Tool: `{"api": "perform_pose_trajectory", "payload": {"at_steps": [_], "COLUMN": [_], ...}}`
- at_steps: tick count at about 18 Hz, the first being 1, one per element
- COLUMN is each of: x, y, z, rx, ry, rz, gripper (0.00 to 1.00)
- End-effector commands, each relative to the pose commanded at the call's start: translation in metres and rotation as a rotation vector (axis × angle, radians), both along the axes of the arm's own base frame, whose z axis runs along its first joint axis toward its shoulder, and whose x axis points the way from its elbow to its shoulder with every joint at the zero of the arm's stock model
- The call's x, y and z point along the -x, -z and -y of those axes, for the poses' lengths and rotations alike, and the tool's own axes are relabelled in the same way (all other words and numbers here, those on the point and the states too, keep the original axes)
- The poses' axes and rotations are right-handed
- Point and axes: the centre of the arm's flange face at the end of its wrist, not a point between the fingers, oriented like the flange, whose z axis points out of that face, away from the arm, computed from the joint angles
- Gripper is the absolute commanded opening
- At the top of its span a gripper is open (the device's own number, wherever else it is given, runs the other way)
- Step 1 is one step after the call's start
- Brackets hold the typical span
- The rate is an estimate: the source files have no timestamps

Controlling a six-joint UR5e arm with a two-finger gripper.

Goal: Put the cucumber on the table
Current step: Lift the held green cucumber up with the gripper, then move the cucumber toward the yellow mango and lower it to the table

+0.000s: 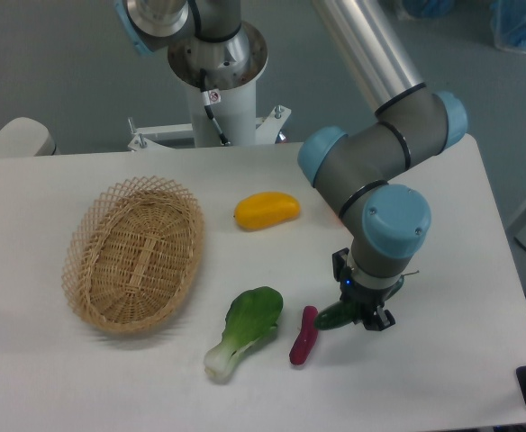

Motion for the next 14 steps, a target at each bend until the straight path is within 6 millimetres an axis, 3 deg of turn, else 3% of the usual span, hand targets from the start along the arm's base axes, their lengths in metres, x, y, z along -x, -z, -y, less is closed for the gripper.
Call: {"api": "perform_pose_trajectory", "payload": {"at_steps": [6,14], "x": [-0.011,-0.051], "y": [0.015,0.050], "z": [0.033,0.053], "rx": [0.019,0.046], "ry": [0.080,0.089], "rz": [0.038,0.088], "gripper": [0.10,0.12]}}
